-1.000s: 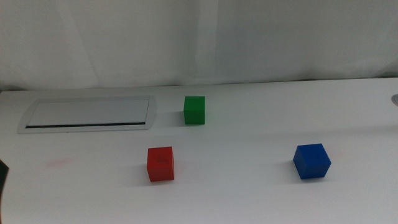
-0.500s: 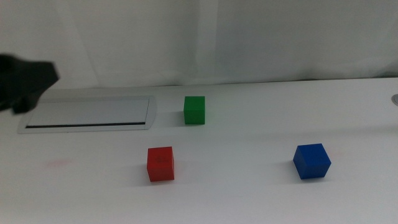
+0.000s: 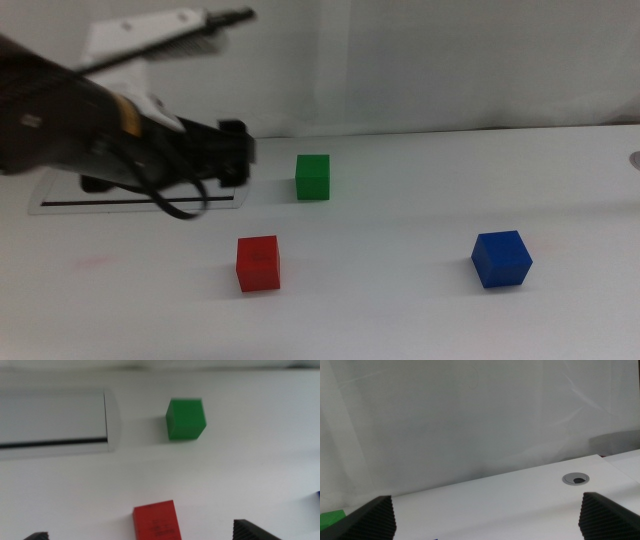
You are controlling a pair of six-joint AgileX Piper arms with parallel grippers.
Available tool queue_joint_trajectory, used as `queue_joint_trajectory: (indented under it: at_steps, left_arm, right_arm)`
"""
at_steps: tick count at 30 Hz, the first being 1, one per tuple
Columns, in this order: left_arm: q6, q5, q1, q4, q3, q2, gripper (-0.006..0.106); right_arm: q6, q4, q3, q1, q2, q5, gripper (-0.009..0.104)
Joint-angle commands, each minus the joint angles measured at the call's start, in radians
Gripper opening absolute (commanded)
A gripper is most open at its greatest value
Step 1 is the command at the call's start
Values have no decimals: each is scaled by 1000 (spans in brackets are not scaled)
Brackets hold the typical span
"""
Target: Stack red cubes first, then green, then blue cubes in a specific spot.
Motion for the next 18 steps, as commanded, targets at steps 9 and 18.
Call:
queue_joint_trajectory:
  at_steps: [9, 18]
  left_arm:
    - [-264, -47, -119, 75, -8, 262, 90]
    - [-361, -27, -119, 75, -8, 363, 90]
  right_arm:
    - [-3, 3, 40, -3, -33, -9, 103]
    - [-3, 5, 40, -3, -33, -9, 103]
